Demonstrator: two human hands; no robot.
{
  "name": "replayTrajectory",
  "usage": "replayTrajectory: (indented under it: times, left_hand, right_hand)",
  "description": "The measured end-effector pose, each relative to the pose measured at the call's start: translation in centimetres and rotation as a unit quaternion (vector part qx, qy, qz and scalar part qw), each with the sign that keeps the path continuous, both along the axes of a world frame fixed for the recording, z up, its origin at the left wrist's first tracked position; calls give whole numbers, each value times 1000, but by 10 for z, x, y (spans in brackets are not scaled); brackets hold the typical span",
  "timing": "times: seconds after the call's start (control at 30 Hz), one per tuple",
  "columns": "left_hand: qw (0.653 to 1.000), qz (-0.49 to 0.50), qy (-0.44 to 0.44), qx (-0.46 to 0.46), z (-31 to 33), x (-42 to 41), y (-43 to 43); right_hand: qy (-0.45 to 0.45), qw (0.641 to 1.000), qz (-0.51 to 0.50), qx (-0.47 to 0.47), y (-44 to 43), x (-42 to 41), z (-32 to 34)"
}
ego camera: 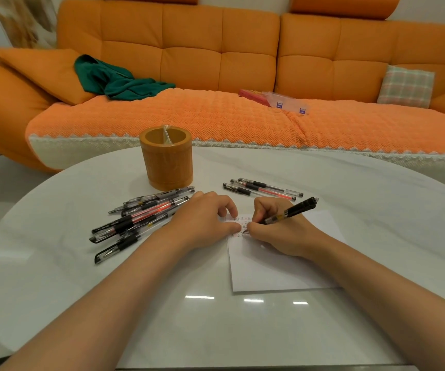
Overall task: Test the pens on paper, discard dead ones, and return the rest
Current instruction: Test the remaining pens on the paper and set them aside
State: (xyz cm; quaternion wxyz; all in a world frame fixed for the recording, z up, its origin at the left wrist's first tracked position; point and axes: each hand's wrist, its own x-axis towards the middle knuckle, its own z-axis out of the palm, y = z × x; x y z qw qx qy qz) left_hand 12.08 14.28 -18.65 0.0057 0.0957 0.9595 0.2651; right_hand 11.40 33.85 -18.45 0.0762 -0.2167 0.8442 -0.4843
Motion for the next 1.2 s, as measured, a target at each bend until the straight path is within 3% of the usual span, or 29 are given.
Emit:
replayTrajectory:
  times: [0.57,0.8,1.0,1.03,1.1,1.13,1.2]
  left_hand:
    - [1000,-3,-4,3,1,1,0]
    - [1000,-3,-5,5,1,1,-1]
    - [1000,-12,2,8,0,1,-2]
    - [1000,-17,1,12,1,0,-3]
    - [999,-27,0,21,3,-1,-5]
    - [999,-27,1,27,4,-1,-7]
    - [999,-18,7,31,9,-2,-12]
  right_hand:
    - [-10,1000,10,2,-1,-1,-2]
    - [-112,976,-47,-179,8,-4,1]
    - [-148,957,-41,-247,13,-9,7]
    - [-123,965,-44,-225,15,-11,8]
    - [32,996,-40,-77,18,-15,12]
    - [125,992,-30,7,19,-16,14]
    - [219,970,-4,105,18,-18,17]
